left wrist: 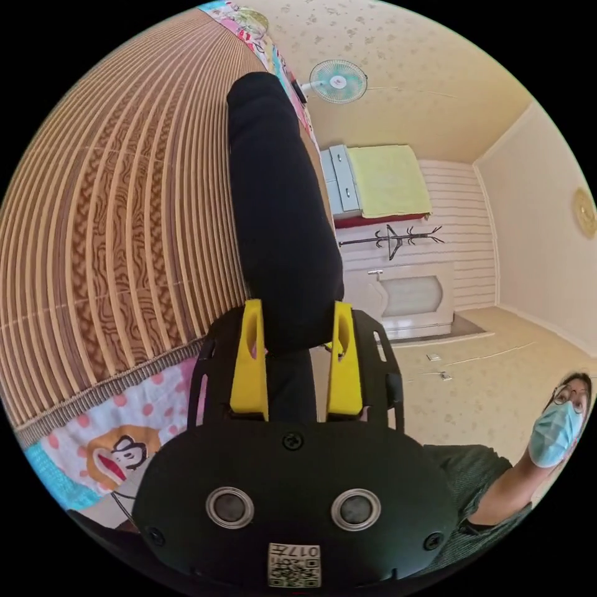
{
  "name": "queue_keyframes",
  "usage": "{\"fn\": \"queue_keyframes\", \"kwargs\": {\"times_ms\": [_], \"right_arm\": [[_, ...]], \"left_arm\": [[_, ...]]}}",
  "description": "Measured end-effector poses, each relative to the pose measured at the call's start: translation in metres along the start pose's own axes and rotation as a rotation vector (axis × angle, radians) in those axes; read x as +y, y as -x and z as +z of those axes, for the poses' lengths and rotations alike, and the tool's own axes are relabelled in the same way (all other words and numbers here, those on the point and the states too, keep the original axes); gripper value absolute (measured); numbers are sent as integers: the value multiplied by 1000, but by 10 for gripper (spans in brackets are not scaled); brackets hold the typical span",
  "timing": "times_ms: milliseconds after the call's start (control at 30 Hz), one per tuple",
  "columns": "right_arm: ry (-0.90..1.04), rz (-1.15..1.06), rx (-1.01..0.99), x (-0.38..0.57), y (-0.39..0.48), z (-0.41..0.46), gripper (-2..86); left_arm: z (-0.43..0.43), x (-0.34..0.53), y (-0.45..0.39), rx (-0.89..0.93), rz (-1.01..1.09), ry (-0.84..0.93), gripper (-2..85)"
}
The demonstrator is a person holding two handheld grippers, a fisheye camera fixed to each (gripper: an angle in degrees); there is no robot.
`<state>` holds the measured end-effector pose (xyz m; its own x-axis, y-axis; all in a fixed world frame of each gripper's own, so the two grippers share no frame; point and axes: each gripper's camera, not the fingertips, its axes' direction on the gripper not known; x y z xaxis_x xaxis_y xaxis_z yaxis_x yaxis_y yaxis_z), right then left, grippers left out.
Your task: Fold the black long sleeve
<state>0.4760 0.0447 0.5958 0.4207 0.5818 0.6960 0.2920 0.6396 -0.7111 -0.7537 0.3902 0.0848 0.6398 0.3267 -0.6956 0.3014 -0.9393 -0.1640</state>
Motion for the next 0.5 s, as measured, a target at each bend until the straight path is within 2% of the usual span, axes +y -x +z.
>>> {"fn": "queue_keyframes", "kwargs": {"times_ms": [133,233,300,367,433,500], "right_arm": [[-29,66,-173,13,-22,38,253],[-52,97,-238,5,-41,63,234],[-34,43,-368,3,-40,75,215],[-34,-51,-338,-1,-26,74,196],[-27,-256,-266,-26,5,55,173],[-47,-367,-220,-57,29,31,159]], "left_arm": [[30,27,-23,20,26,69,102],[61,63,-58,22,115,167,98],[68,91,-77,14,184,210,99],[53,106,-89,33,250,186,94],[38,118,-102,26,332,198,59],[24,139,-116,-134,416,246,23]]}}
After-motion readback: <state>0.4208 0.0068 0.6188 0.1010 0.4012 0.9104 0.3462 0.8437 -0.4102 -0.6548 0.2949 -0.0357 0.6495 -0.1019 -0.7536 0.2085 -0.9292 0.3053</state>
